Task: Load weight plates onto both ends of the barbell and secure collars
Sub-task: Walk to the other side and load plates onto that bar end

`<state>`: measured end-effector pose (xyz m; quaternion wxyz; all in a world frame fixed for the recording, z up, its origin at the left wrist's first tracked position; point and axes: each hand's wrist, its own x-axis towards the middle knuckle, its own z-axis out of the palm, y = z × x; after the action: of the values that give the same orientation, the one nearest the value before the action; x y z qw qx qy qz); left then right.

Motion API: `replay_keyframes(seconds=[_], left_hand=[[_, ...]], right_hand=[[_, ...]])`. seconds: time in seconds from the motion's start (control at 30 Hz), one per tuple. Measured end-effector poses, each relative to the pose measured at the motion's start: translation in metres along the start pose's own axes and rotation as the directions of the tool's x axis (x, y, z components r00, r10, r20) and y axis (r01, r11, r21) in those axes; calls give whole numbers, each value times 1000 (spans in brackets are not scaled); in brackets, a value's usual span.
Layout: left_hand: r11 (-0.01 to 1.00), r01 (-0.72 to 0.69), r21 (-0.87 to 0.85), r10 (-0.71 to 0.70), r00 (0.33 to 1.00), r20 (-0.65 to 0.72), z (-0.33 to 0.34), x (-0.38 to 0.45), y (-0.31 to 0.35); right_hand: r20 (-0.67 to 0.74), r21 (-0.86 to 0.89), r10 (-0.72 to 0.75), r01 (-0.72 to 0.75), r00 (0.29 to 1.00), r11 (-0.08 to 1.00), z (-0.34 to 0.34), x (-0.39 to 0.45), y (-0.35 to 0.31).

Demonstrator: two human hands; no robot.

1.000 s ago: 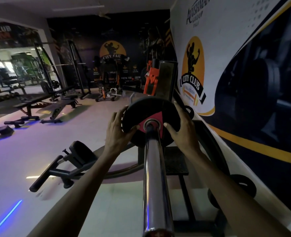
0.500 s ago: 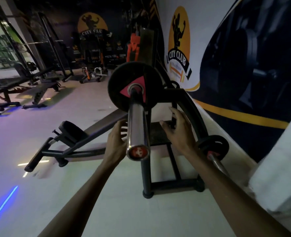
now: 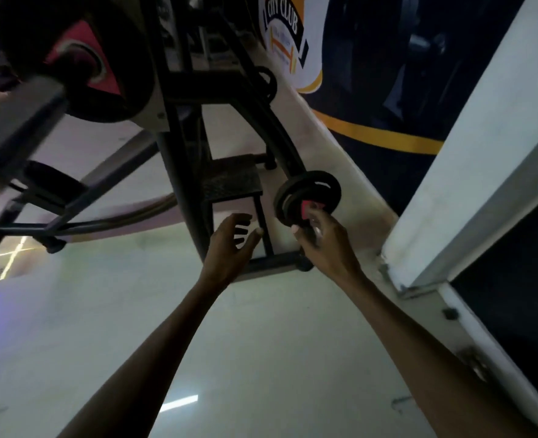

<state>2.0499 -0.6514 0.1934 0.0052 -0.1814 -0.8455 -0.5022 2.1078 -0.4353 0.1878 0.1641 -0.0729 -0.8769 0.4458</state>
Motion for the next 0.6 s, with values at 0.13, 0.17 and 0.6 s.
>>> replay_keyframes(seconds=[0.13,0.17,0.6], left_hand=[[999,40,-31,-39,998,49,78,0,13],[998,58,-21,-57,997,52,92,4,16],[976,218,1,-217,971,98,222,125,-46]], right_hand=[[26,27,65,-66,998,997,-43,-5,61],[28,26,86,-87,996,996,-51,-3,76],[120,-29,203,-201,972,979,-56,108,223]])
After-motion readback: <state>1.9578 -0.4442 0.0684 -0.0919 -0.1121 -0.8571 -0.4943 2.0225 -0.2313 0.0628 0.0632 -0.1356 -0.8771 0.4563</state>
